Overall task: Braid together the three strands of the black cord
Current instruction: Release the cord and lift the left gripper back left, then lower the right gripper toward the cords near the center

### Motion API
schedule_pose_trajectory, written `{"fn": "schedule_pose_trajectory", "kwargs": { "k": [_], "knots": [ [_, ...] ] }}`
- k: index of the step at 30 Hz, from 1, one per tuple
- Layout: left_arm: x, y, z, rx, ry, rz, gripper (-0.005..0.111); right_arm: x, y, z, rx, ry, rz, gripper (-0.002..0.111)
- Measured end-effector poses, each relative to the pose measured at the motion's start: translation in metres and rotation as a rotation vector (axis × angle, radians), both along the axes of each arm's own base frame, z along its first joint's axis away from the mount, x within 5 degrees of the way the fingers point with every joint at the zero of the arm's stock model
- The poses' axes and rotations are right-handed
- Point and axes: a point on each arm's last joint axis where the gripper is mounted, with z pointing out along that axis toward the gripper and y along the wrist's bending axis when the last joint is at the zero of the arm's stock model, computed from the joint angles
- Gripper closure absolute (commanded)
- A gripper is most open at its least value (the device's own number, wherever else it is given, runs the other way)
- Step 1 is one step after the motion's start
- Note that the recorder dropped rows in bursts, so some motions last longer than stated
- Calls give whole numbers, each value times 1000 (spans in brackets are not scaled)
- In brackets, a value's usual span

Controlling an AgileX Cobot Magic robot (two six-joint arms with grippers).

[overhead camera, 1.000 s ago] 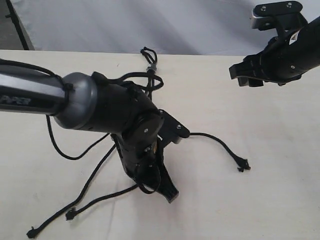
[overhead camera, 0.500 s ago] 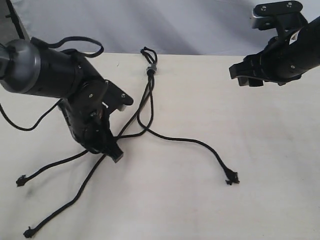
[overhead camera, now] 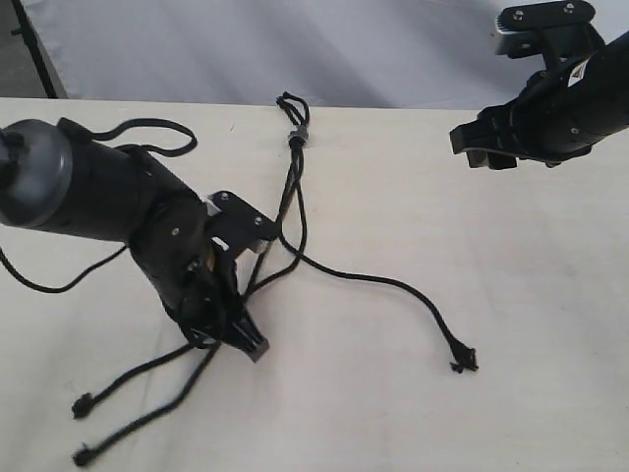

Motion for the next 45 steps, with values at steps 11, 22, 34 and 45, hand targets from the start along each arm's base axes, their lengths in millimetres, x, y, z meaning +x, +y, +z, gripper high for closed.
{"fn": "schedule_pose_trajectory", "kwargs": {
  "k": [11, 22, 34, 45],
  "knots": [
    [-33, -52, 10, -47, -66, -220, 106, 7, 1, -12, -2, 20, -1, 54],
    [-8, 5, 65, -110, -195, -30, 106, 7, 1, -12, -2, 18, -1, 54],
    [-15, 49, 27, -106, -188, 78, 106, 7, 1, -12, 1, 19, -2, 54],
    [-16, 50, 25, -147, -201, 151, 62, 7, 1, -13, 13, 21, -8, 54]
  ]
}}
